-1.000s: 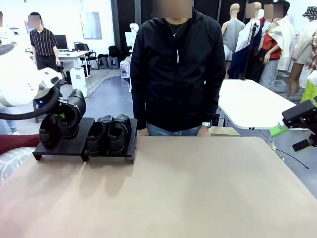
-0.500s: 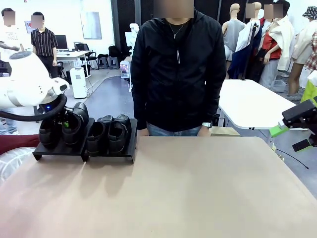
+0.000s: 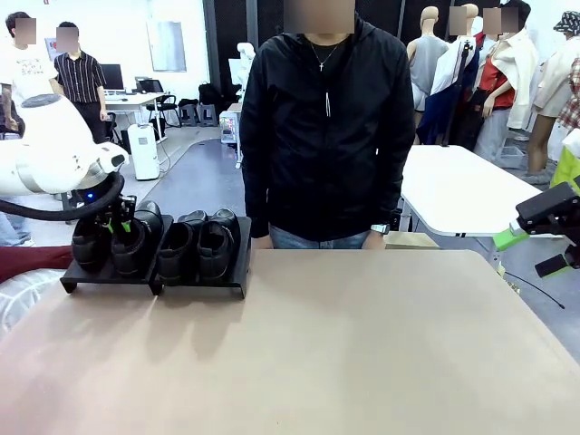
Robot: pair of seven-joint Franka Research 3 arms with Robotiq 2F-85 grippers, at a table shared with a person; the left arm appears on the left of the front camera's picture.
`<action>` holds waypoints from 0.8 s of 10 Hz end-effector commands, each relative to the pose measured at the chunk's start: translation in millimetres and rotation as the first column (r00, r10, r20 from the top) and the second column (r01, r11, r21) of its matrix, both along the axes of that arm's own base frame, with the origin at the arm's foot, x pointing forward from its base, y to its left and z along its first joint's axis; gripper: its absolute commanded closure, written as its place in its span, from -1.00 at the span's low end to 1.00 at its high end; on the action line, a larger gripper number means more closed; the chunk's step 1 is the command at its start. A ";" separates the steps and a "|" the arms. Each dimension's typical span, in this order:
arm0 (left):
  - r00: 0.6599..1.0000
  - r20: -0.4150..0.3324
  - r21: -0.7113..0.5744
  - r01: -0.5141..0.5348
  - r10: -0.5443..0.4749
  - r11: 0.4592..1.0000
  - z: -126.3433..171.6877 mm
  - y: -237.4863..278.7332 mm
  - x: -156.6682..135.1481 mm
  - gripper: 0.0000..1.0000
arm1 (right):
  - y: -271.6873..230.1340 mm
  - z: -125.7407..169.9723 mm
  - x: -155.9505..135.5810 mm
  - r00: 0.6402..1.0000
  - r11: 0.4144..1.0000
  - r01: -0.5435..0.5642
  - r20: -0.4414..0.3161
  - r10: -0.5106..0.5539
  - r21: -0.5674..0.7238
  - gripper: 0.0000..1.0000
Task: Organize the shoes by placing them on the stand.
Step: Place the Shoe from the middle of the table onto the Shoes Stand.
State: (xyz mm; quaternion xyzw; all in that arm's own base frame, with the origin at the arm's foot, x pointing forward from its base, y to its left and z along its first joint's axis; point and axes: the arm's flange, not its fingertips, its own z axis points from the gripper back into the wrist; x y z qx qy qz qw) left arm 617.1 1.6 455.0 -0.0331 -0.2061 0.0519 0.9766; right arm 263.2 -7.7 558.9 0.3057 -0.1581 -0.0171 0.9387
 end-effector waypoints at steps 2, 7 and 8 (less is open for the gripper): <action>0.999 0.045 -0.004 0.004 -0.004 1.000 11.3 -0.8 -6.4 -1.00 | -0.4 0.7 0.7 0.999 0.999 -0.028 0.019 0.028 0.028 -1.00; 0.963 0.036 -0.121 0.270 -0.268 0.955 67.2 8.2 -109.3 -1.00 | -0.4 0.7 0.7 0.999 0.999 -0.028 0.019 0.028 0.028 -1.00; 0.932 -0.006 -0.194 0.354 -0.362 0.915 77.0 19.1 -134.3 -1.00 | -0.4 0.7 0.7 0.999 0.999 -0.028 0.019 0.028 0.028 -1.00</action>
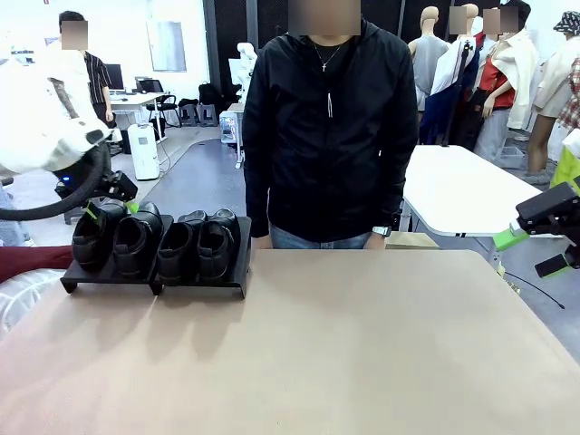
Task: Organize the shoes by placing them on the stand.
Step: Place the Shoe from the middle of the table onto the Shoes Stand.
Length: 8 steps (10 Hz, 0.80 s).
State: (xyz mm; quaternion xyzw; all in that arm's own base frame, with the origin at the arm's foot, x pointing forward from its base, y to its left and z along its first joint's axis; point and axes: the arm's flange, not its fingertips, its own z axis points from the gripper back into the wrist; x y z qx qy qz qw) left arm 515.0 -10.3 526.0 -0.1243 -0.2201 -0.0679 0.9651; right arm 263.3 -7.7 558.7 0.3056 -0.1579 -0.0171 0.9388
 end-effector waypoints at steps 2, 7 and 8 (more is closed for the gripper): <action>0.906 -0.188 -0.164 0.352 -0.379 0.922 17.2 51.2 -78.9 -1.00 | -0.4 0.9 0.6 0.999 0.999 -0.028 0.020 0.028 0.028 -1.00; 0.859 -0.143 -0.253 0.449 -0.492 0.857 11.9 55.5 -115.3 -1.00 | -0.4 0.9 0.6 0.999 0.999 -0.028 0.020 0.028 0.028 -1.00; 0.859 -0.143 -0.253 0.449 -0.492 0.857 11.9 55.5 -115.3 -1.00 | -0.4 0.9 0.6 0.999 0.999 -0.028 0.020 0.028 0.028 -1.00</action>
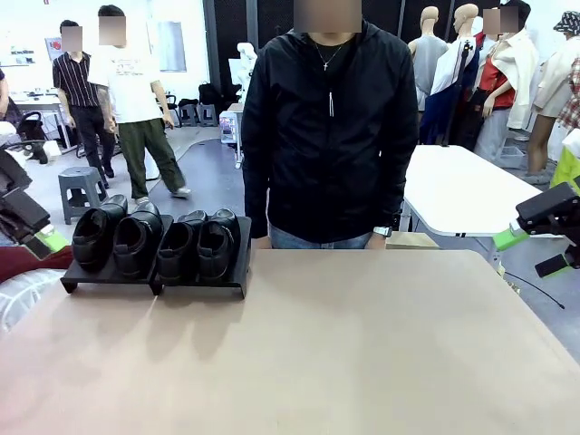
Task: Organize the shoes by placing them on the stand.
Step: Place the Shoe from the middle of the table onto the Shoes Stand.
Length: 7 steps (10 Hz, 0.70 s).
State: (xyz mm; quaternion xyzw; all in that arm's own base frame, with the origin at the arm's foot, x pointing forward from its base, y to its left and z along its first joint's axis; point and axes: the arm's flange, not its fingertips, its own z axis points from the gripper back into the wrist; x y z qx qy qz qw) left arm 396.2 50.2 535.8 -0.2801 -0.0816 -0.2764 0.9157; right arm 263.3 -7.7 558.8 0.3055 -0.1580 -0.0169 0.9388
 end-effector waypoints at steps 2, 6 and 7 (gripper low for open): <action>1.000 0.007 -0.009 -0.024 0.024 1.000 2.1 -5.0 3.5 -1.00 | -0.4 0.8 0.6 0.999 0.999 -0.028 0.020 0.027 0.028 -1.00; 1.000 0.007 -0.009 -0.024 0.024 1.000 2.1 -5.0 3.5 -1.00 | -0.4 0.8 0.6 0.999 0.999 -0.028 0.020 0.027 0.028 -1.00; 1.000 0.007 -0.009 -0.024 0.024 1.000 2.1 -5.0 3.5 -1.00 | -0.4 0.8 0.6 0.999 0.999 -0.028 0.020 0.027 0.028 -1.00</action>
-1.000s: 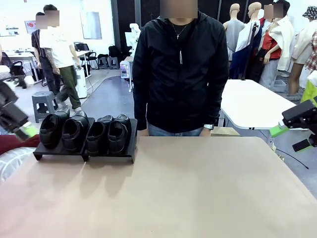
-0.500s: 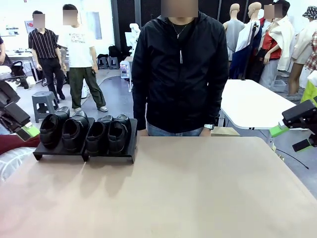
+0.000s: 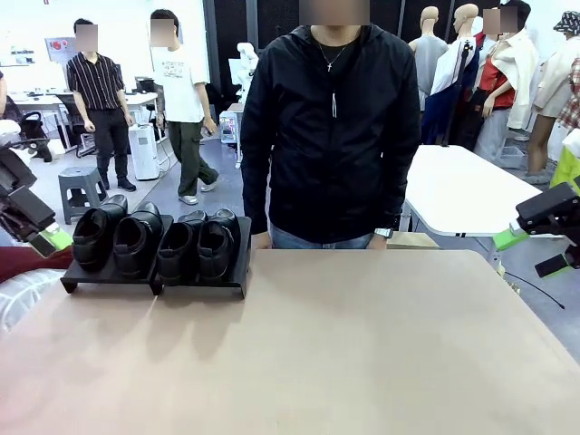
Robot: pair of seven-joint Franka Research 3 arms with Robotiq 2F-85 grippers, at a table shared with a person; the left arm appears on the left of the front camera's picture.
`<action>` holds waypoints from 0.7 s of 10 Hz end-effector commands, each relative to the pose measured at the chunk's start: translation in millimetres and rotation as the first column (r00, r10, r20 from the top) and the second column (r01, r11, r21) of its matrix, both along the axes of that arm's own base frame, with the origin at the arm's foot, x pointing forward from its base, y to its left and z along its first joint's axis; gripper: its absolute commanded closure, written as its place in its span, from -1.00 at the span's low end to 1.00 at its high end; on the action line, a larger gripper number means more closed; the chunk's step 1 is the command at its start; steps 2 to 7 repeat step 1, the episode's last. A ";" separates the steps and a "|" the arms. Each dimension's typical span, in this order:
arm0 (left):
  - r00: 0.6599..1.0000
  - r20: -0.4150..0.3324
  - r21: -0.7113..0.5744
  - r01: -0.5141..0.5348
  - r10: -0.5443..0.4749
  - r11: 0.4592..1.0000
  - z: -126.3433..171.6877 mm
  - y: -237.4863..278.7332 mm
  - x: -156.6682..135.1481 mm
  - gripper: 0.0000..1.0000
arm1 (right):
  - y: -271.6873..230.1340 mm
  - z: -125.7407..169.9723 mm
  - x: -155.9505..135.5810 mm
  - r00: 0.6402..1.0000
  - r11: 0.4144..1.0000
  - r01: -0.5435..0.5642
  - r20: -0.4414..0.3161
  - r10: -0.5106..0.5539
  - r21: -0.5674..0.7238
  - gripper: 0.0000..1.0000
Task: Organize the shoes by placing them on the stand.
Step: Place the Shoe from the middle of the table onto the Shoes Stand.
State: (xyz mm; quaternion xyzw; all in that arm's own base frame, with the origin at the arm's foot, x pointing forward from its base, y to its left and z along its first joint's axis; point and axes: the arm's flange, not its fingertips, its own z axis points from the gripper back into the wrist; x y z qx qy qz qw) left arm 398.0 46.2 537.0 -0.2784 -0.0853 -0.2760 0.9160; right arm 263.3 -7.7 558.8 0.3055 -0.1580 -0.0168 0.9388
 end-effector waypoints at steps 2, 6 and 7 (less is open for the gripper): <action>1.000 -0.001 -0.010 -0.020 0.020 1.000 0.9 -1.0 1.7 -1.00 | -0.4 0.8 0.6 0.999 0.999 -0.028 0.019 0.027 0.028 -1.00; 1.000 -0.001 -0.010 -0.020 0.020 1.000 0.9 -1.0 1.7 -1.00 | -0.4 0.8 0.6 0.999 0.999 -0.028 0.019 0.027 0.028 -1.00; 1.000 -0.001 -0.010 -0.020 0.020 1.000 0.9 -1.0 1.7 -1.00 | -0.4 0.8 0.6 0.999 0.999 -0.028 0.019 0.027 0.028 -1.00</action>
